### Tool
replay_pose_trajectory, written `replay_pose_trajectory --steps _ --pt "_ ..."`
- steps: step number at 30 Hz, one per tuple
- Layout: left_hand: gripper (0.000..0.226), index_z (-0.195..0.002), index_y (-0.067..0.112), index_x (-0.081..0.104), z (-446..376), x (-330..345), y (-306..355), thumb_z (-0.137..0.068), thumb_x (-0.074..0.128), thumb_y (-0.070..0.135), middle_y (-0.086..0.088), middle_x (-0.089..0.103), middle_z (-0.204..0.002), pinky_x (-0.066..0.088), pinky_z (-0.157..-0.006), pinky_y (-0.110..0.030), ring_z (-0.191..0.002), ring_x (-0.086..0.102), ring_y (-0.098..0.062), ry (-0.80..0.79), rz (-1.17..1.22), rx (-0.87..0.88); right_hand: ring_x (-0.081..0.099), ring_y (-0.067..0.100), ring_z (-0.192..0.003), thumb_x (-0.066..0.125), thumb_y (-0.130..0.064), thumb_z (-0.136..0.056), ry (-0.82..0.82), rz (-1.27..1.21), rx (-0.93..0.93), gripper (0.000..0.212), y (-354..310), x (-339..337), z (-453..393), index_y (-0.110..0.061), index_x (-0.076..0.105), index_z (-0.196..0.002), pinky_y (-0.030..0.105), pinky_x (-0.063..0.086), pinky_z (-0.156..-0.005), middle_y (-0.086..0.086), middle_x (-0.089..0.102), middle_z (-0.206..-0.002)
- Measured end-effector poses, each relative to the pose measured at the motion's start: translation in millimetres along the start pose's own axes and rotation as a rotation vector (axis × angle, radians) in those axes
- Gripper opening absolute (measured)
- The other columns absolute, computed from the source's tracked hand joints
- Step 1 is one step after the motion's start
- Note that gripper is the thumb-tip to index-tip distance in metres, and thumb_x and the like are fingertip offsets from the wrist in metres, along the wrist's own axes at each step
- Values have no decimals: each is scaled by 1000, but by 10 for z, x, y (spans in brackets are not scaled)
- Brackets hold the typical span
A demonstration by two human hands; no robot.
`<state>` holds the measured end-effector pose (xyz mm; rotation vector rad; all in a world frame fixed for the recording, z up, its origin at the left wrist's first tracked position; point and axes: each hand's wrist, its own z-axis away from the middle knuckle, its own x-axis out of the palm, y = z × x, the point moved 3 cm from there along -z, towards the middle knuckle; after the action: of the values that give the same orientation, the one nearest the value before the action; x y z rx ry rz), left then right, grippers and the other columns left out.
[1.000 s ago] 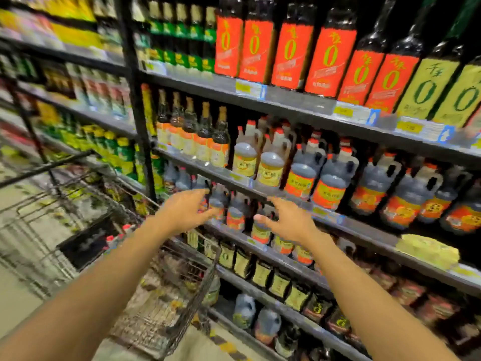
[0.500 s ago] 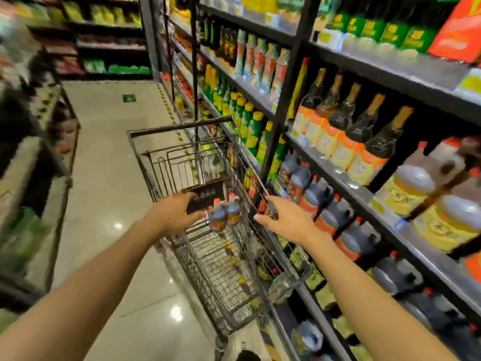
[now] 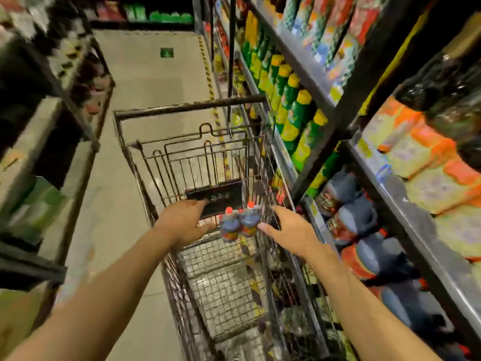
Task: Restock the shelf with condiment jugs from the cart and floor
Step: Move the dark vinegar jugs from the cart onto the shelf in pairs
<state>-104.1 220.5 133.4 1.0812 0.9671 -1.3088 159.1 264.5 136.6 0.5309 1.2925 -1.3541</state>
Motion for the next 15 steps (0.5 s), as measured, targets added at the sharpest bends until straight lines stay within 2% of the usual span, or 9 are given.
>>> replay_pose_trajectory --steps 3,7,11,15 --pt "80 -154 19 33 -554 306 16 -93 41 70 -7 50 -150 45 -105 -37 -134 50 -26 -31 47 -25 46 24 -137 56 -53 -97 -23 -51 2 65 185 231 -571 -20 40 -150 34 41 -104 2 48 -151" --pt "76 -150 24 33 -1119 900 -5 -91 47 70 -6 57 -137 51 -98 -42 -121 57 -26 -83 225 -96 48 27 -135 57 -46 -98 -61 -39 12 59 373 680 -1242 -20 41 -148 42 43 -107 5 50 -149" --pt "77 -154 20 32 -1525 1412 -29 -92 57 60 -8 50 -149 44 -106 -38 -131 52 -25 -118 355 -186 49 30 -134 60 -38 -97 -45 -65 8 57 560 1082 -1784 -16 44 -146 43 44 -108 8 51 -147" --pt "87 -150 20 38 -1827 1843 -47 -83 65 66 -8 50 -149 46 -109 -45 -133 51 -27 -91 497 -221 51 31 -132 64 -34 -94 -47 -68 -4 59 741 1433 -2202 -14 44 -146 44 45 -106 11 54 -144"
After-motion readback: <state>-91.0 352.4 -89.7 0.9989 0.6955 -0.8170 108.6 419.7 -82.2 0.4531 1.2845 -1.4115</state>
